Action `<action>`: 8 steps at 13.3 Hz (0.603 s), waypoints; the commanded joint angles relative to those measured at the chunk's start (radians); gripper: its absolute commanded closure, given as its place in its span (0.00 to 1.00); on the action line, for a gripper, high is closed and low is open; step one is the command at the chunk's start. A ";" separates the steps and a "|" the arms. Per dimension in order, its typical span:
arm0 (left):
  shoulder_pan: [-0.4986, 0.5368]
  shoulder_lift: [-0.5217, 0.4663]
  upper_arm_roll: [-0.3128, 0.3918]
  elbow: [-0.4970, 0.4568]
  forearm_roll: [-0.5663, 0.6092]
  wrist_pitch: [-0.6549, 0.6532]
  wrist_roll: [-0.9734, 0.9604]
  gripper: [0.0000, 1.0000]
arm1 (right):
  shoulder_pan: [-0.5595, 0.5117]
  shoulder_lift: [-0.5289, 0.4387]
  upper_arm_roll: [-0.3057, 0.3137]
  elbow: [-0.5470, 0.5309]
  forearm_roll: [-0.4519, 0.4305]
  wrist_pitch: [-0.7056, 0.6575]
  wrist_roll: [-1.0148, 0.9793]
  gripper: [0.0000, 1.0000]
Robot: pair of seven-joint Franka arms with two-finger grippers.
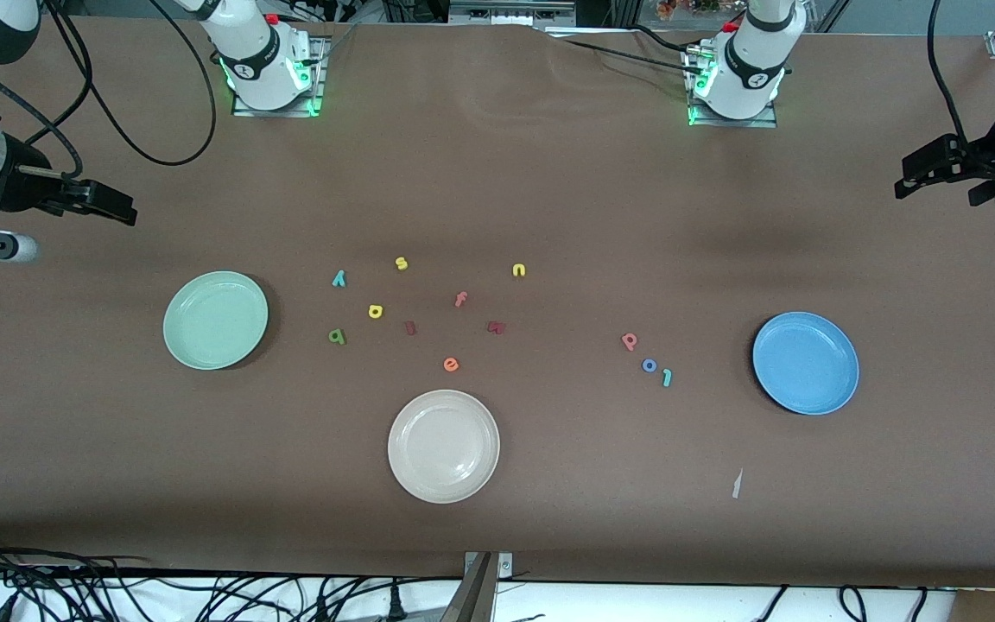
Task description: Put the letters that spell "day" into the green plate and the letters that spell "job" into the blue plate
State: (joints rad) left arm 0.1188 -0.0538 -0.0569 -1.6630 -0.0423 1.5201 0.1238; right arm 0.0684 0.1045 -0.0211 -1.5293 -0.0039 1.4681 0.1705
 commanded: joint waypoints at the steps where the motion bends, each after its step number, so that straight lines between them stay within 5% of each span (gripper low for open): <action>1: 0.004 0.014 -0.004 0.029 0.024 -0.020 0.016 0.00 | -0.007 0.007 0.000 0.014 0.019 -0.006 -0.019 0.00; 8: 0.005 0.015 -0.003 0.031 0.025 -0.021 0.016 0.00 | -0.009 0.007 0.000 0.014 0.018 -0.008 -0.019 0.00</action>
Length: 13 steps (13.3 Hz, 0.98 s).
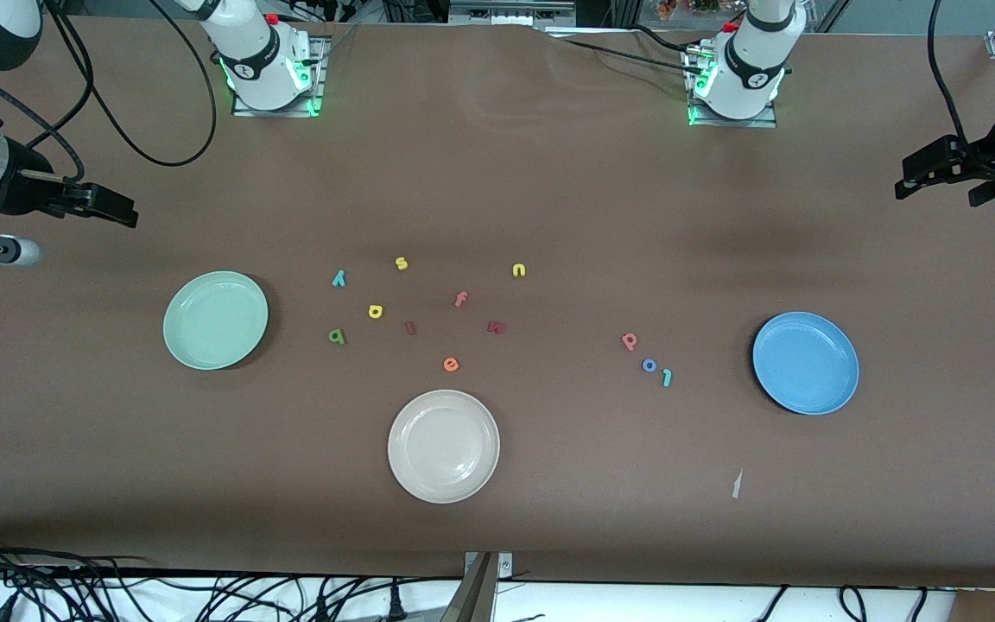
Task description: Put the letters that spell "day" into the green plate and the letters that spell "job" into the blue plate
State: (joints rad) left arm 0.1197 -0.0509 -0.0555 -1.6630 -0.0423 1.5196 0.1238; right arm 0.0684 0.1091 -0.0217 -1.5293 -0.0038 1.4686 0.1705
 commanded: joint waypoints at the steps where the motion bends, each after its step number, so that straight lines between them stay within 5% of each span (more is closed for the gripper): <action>1: 0.003 0.014 -0.006 0.031 0.025 -0.021 0.016 0.00 | -0.009 0.003 0.000 0.014 0.018 -0.008 -0.019 0.00; 13: -0.006 0.042 -0.006 0.034 0.059 0.016 0.016 0.00 | -0.007 0.003 0.000 0.015 0.018 -0.008 -0.016 0.00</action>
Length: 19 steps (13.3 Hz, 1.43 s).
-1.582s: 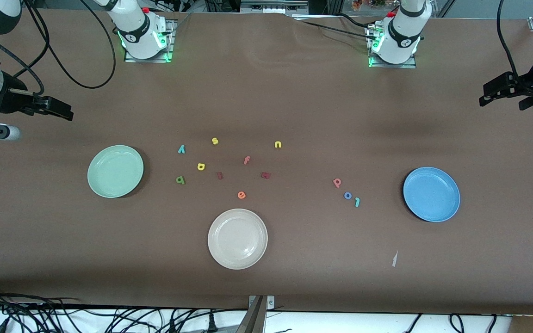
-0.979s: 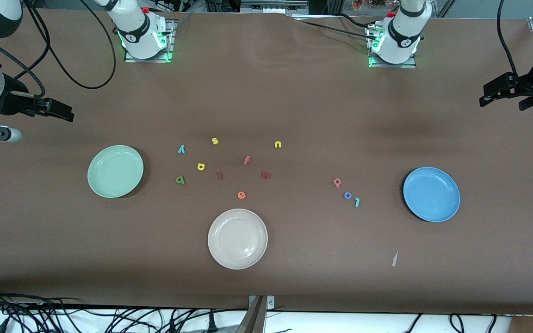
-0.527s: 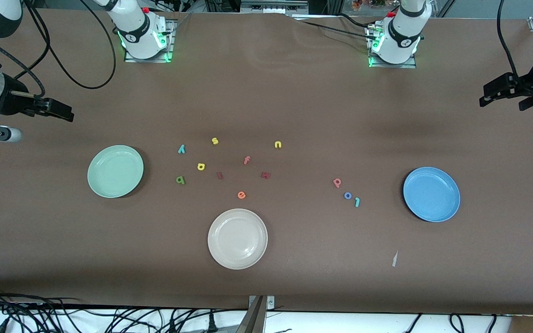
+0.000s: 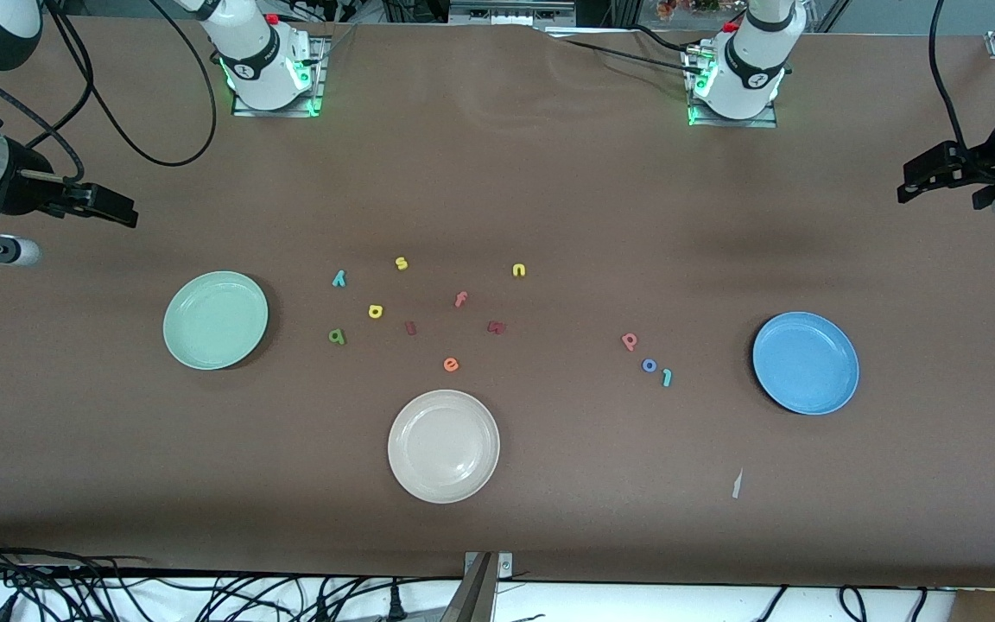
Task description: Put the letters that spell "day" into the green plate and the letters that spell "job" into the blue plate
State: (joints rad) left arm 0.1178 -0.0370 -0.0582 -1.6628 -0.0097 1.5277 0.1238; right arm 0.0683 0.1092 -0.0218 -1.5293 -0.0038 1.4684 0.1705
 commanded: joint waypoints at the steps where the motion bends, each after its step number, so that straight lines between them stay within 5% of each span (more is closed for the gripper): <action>1: -0.006 0.040 -0.003 0.034 0.024 0.014 0.016 0.00 | -0.007 0.003 0.000 0.014 0.018 -0.010 -0.016 0.00; 4: -0.001 0.087 -0.005 0.115 0.031 0.011 0.016 0.00 | -0.007 0.003 0.000 0.015 0.018 -0.010 -0.016 0.00; 14: 0.000 0.092 -0.006 0.126 0.030 -0.109 0.016 0.00 | -0.007 0.003 0.000 0.015 0.018 -0.010 -0.016 0.00; 19: 0.006 0.092 0.003 0.221 0.030 -0.172 0.019 0.00 | -0.007 0.003 0.002 0.015 0.018 -0.011 -0.014 0.00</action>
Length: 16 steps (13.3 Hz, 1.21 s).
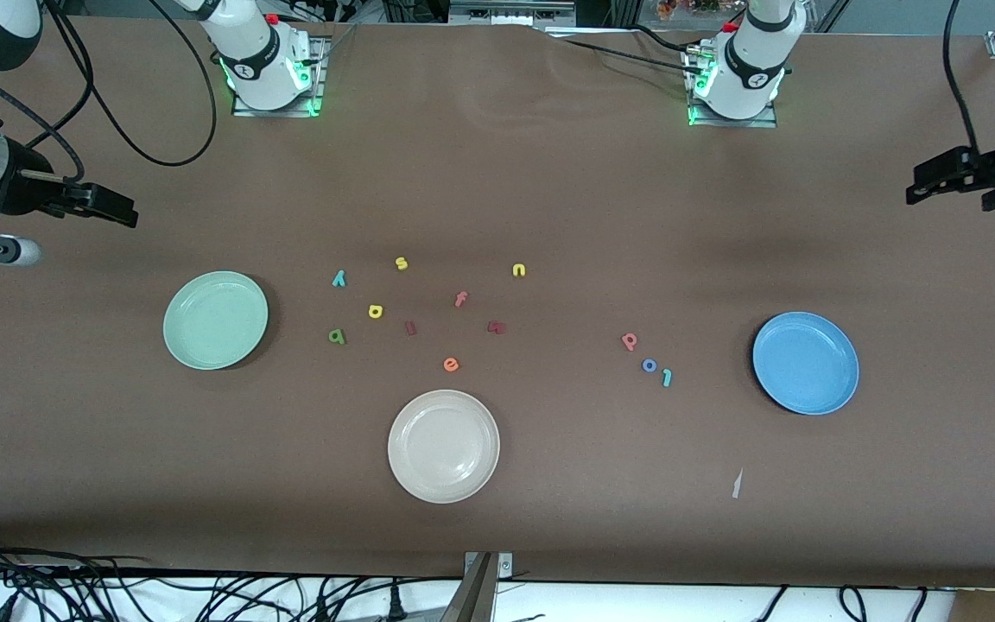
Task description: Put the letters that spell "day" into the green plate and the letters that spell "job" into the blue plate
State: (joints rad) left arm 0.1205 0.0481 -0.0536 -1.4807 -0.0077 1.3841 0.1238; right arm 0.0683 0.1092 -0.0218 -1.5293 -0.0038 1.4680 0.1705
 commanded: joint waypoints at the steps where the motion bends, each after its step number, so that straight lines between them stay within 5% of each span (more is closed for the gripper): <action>1: 0.002 0.007 -0.005 0.040 0.026 -0.025 0.019 0.00 | -0.007 0.001 0.002 0.014 0.018 -0.012 -0.013 0.00; 16: 0.004 0.012 -0.002 0.051 0.023 -0.007 0.020 0.00 | -0.009 0.003 -0.001 0.014 0.018 -0.009 -0.014 0.00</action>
State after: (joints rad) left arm 0.1218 0.0482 -0.0530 -1.4574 -0.0077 1.3819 0.1238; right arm 0.0681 0.1092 -0.0229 -1.5293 -0.0038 1.4678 0.1705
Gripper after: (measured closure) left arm 0.000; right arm 0.000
